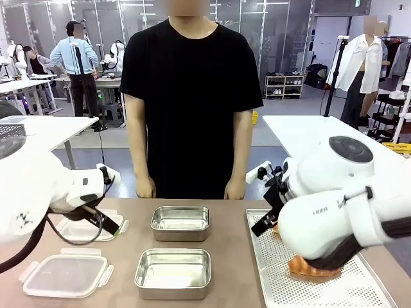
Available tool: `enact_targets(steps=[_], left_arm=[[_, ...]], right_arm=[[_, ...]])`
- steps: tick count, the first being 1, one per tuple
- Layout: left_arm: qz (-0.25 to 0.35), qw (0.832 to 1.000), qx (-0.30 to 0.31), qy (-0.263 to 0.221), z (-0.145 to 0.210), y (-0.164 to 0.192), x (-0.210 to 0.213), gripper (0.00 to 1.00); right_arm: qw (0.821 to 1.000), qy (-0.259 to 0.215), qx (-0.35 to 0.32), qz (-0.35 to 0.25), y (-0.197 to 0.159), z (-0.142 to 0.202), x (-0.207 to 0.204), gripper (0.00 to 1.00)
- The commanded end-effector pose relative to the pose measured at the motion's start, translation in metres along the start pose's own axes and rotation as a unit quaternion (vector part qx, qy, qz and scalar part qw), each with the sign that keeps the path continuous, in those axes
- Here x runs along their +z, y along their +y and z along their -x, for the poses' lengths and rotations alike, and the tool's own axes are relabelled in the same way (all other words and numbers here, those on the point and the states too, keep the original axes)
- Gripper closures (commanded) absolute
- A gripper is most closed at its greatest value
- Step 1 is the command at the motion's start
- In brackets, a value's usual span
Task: Place the bread into the airtight container.
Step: Pick up a Butter Roll and place it into an empty Airtight Container.
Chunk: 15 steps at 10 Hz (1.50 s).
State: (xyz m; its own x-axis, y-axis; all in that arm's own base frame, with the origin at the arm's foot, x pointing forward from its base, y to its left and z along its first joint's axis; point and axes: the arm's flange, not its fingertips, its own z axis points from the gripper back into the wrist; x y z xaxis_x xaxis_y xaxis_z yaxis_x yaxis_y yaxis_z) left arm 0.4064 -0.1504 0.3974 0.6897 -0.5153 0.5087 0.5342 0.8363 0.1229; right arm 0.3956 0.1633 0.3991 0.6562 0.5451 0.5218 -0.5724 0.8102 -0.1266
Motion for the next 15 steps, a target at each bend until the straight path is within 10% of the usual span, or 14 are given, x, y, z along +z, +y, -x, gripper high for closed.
enact_targets(steps=[1,8,15], left_arm=[[0.033,0.999,0.028,0.003,-0.038,0.022,0.074,0.00],[0.080,0.989,0.079,-0.095,-0.062,0.083,0.387,0.00],[0.053,0.979,0.112,-0.161,-0.005,0.108,0.460,0.00]], right_arm=[[0.999,-0.021,0.013,-0.040,-0.029,-0.027,0.080,0.00],[0.997,-0.024,0.007,-0.070,-0.088,-0.031,0.376,0.00],[0.997,-0.062,-0.031,-0.028,-0.115,0.029,0.450,0.00]])
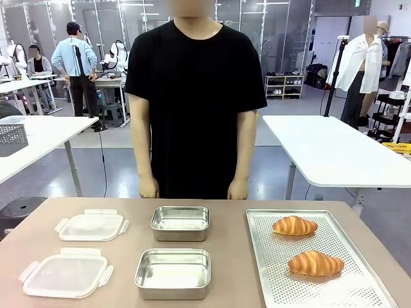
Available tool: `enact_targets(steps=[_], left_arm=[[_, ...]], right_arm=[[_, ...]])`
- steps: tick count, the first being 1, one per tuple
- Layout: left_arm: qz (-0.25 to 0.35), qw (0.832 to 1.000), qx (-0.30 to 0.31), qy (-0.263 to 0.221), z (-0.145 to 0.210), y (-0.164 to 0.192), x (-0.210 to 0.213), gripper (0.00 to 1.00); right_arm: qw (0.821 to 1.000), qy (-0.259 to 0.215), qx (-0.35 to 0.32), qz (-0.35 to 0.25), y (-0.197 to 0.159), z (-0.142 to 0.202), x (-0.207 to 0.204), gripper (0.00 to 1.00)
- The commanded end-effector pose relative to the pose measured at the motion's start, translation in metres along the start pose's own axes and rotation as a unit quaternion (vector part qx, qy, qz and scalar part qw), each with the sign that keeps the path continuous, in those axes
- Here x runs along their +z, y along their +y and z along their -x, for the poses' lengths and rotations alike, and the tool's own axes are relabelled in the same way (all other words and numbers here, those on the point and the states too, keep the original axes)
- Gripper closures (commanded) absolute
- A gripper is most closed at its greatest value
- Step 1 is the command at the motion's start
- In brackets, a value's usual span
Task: Place the bread into the airtight container.
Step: Pick up a Butter Roll and place it into an empty Airtight Container.
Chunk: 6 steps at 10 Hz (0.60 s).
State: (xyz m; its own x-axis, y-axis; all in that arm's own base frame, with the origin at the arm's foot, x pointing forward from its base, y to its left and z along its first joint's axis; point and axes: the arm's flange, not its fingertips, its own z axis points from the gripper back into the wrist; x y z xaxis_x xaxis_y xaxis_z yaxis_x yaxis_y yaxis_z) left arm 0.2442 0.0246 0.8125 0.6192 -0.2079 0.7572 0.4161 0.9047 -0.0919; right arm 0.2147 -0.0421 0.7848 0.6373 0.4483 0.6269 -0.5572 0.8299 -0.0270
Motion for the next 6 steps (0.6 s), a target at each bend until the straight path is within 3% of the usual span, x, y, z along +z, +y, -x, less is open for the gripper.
enact_targets(steps=[1,6], left_arm=[[0.000,1.000,-0.001,0.001,-0.0022,-0.0011,-0.0010,0.00],[0.000,1.000,-0.001,0.001,-0.0022,-0.0011,-0.0010,0.00]], right_arm=[[1.000,-0.002,0.004,0.000,0.0028,-0.0005,0.0036,0.00],[1.000,-0.002,0.004,0.000,0.0028,-0.0005,0.0036,0.00]])
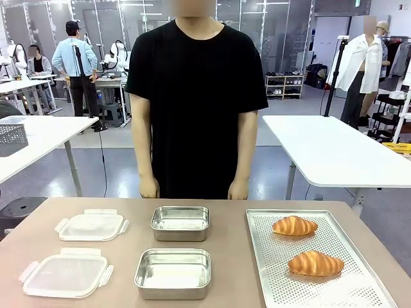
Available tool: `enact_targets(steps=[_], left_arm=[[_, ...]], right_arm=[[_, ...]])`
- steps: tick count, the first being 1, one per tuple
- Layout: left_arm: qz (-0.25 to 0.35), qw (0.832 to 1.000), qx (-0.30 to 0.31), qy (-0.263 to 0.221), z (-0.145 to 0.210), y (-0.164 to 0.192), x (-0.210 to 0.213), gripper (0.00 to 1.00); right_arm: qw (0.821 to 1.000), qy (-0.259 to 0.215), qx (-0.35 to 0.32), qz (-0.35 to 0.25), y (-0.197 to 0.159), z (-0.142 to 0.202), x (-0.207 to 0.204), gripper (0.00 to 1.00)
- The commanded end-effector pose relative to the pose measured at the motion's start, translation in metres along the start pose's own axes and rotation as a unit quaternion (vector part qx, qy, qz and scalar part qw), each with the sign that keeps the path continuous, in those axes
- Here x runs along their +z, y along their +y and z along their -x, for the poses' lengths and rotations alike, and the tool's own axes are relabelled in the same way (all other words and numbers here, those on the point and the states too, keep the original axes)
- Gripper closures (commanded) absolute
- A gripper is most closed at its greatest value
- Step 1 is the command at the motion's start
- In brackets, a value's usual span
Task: Place the bread into the airtight container.
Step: Pick up a Butter Roll and place it into an empty Airtight Container.
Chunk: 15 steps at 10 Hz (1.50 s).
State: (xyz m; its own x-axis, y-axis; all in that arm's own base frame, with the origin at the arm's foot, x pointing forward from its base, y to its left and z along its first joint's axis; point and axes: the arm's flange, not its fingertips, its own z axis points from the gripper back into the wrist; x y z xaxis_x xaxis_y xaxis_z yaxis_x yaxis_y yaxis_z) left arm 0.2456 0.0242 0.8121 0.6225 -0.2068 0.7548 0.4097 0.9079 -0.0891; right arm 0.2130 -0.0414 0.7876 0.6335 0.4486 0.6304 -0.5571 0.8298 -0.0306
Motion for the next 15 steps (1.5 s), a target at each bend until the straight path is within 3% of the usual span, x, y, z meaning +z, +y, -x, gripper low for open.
enact_targets(steps=[1,9,10,12,13,15], left_arm=[[0.003,1.000,-0.002,-0.001,-0.002,-0.001,0.000,0.00],[0.003,1.000,-0.002,-0.001,-0.002,-0.001,0.000,0.00],[0.003,1.000,-0.002,-0.001,-0.002,-0.001,0.000,0.00],[0.003,1.000,-0.002,-0.001,-0.002,-0.001,0.000,0.00],[0.003,1.000,-0.002,-0.001,-0.002,-0.001,0.000,0.00],[0.003,1.000,-0.002,-0.001,-0.002,-0.001,0.000,0.00]], right_arm=[[1.000,0.000,0.003,-0.001,0.001,0.000,0.001,0.00],[1.000,0.000,0.000,0.000,0.000,0.000,0.000,0.00],[0.995,0.029,0.093,0.023,0.006,-0.015,0.002,0.00],[0.969,0.113,0.217,-0.022,-0.009,-0.039,-0.058,0.00],[0.938,0.151,0.310,-0.028,-0.013,-0.039,-0.096,0.00],[0.905,0.189,0.374,-0.069,-0.012,-0.037,-0.164,0.00]])
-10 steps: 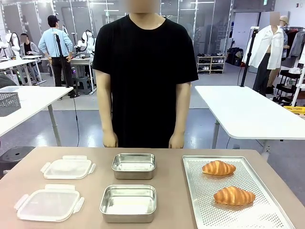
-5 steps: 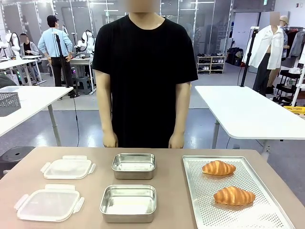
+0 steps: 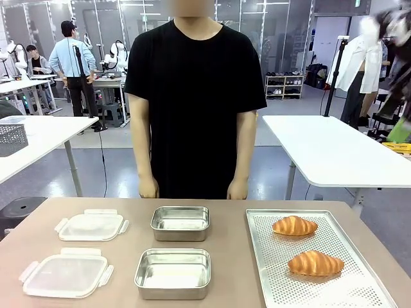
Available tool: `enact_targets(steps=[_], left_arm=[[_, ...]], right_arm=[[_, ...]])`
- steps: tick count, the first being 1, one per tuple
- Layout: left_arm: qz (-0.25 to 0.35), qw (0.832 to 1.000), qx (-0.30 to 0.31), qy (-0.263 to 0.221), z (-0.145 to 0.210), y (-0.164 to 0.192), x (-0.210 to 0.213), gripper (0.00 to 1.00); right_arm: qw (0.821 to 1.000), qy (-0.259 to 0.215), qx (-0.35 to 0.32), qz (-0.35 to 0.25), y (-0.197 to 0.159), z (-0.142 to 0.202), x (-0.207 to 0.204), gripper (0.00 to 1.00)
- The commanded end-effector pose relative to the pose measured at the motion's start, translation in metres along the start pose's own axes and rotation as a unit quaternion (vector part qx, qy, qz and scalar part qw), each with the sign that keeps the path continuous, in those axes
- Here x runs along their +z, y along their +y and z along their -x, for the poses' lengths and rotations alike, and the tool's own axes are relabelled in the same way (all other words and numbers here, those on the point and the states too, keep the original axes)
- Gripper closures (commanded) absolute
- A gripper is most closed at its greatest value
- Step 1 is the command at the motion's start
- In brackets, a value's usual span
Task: Place the bread into the airtight container.
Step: Pick up a Butter Roll and place it into an empty Airtight Container.
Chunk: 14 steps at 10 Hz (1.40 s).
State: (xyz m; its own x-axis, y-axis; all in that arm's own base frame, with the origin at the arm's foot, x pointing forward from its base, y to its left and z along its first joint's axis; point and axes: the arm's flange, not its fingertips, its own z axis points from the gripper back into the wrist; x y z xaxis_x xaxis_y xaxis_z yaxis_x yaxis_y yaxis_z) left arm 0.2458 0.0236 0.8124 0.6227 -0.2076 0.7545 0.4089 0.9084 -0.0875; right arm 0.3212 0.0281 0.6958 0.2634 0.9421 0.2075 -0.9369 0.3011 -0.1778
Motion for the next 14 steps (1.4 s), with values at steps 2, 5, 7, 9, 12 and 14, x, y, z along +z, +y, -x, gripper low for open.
enact_targets(steps=[2,5,7,9,12,14], left_arm=[[0.004,1.000,-0.002,-0.001,-0.001,-0.001,0.001,0.00],[0.004,1.000,-0.002,-0.001,-0.001,-0.001,0.001,0.00],[0.004,1.000,-0.002,-0.001,-0.001,-0.001,0.001,0.00],[0.004,1.000,-0.002,-0.001,-0.001,-0.001,0.001,0.00],[0.004,1.000,-0.002,-0.001,-0.001,-0.001,0.001,0.00],[0.004,1.000,-0.002,-0.001,-0.001,-0.001,0.001,0.00]], right_arm=[[0.995,0.042,0.089,-0.027,-0.012,-0.004,-0.081,0.00],[0.995,0.003,0.095,-0.021,-0.007,-0.009,-0.169,0.00],[0.997,0.019,0.079,-0.008,-0.004,-0.001,-0.211,0.00],[0.997,-0.005,0.073,-0.023,-0.001,0.005,-0.223,0.00],[0.996,0.021,0.079,-0.018,-0.002,0.000,-0.215,0.00],[0.996,0.021,0.079,-0.018,-0.002,0.000,-0.215,0.00]])
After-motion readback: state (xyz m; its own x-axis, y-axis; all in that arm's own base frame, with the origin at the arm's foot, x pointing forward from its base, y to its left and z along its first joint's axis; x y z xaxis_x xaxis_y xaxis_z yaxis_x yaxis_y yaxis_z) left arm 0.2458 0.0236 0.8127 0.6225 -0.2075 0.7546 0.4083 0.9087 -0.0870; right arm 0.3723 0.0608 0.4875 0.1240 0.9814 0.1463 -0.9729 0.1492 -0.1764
